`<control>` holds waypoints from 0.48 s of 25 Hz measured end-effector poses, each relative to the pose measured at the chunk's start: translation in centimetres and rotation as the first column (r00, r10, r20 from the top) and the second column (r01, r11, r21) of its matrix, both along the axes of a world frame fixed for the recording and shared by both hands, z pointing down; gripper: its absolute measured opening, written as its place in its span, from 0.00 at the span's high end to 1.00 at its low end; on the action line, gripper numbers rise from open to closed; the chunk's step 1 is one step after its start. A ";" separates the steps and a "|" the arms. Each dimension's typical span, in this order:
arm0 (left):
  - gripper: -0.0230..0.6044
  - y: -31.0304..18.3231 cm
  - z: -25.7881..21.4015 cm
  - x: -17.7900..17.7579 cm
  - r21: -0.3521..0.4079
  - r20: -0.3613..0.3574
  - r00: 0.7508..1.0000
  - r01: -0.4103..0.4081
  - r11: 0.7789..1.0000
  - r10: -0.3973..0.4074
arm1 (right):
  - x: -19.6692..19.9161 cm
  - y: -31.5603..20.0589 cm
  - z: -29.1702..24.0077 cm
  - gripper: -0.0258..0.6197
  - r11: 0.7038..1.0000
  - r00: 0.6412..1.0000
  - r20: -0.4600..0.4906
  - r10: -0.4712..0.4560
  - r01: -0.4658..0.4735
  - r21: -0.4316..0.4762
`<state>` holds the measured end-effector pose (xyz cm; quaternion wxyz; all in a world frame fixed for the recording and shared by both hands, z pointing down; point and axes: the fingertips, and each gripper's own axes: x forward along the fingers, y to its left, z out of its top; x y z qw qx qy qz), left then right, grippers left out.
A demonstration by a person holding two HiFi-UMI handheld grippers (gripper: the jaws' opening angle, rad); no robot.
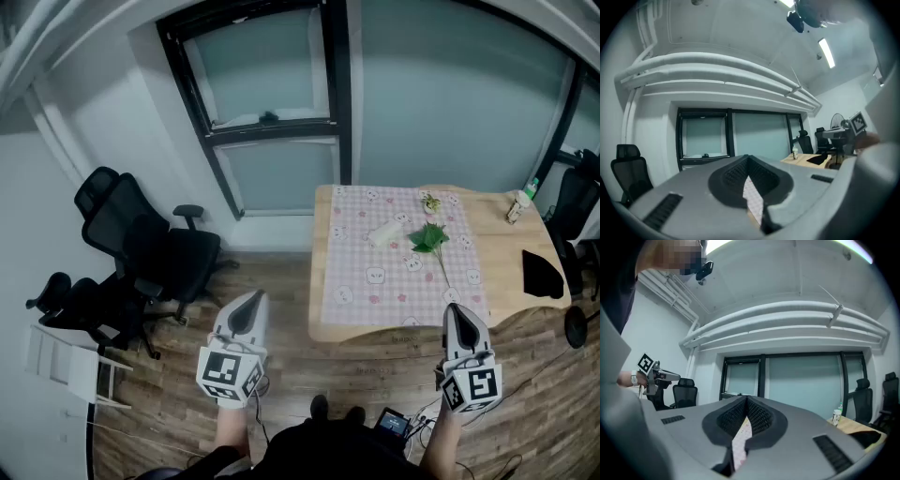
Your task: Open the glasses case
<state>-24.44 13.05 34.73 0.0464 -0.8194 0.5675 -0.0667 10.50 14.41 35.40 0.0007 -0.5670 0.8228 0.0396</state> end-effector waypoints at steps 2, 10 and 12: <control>0.96 0.2 -0.1 0.7 0.007 0.007 1.000 -0.011 1.000 0.011 | 0.1 0.0 0.6 0.93 1.000 1.000 0.002 0.002 -0.001 -0.011; 0.96 0.5 -0.1 1.9 0.007 0.006 1.000 -0.027 1.000 0.027 | 0.0 0.4 1.5 0.93 1.000 1.000 0.003 -0.013 0.013 -0.025; 0.96 0.5 0.0 2.1 0.009 0.005 1.000 -0.024 1.000 0.024 | 0.1 0.5 1.4 0.93 1.000 1.000 0.009 -0.022 0.023 -0.017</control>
